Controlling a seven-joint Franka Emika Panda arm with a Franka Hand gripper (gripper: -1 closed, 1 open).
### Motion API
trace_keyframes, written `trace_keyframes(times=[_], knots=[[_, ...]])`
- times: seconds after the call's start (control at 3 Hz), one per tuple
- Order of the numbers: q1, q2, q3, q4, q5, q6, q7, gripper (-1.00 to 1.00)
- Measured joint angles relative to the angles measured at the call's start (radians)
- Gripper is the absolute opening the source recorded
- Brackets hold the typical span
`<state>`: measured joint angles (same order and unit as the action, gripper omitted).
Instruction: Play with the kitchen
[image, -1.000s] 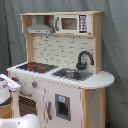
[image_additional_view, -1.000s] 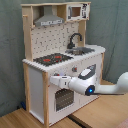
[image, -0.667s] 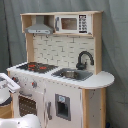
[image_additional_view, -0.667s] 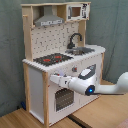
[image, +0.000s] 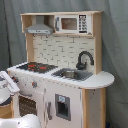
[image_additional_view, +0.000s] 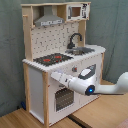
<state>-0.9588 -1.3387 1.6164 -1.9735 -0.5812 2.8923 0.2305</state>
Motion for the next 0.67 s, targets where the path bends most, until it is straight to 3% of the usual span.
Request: trace_keyframes(times=[0.67], knots=[[0.0, 0.0, -0.001, 0.002, 0.0, 0.0, 0.248, -1.0]])
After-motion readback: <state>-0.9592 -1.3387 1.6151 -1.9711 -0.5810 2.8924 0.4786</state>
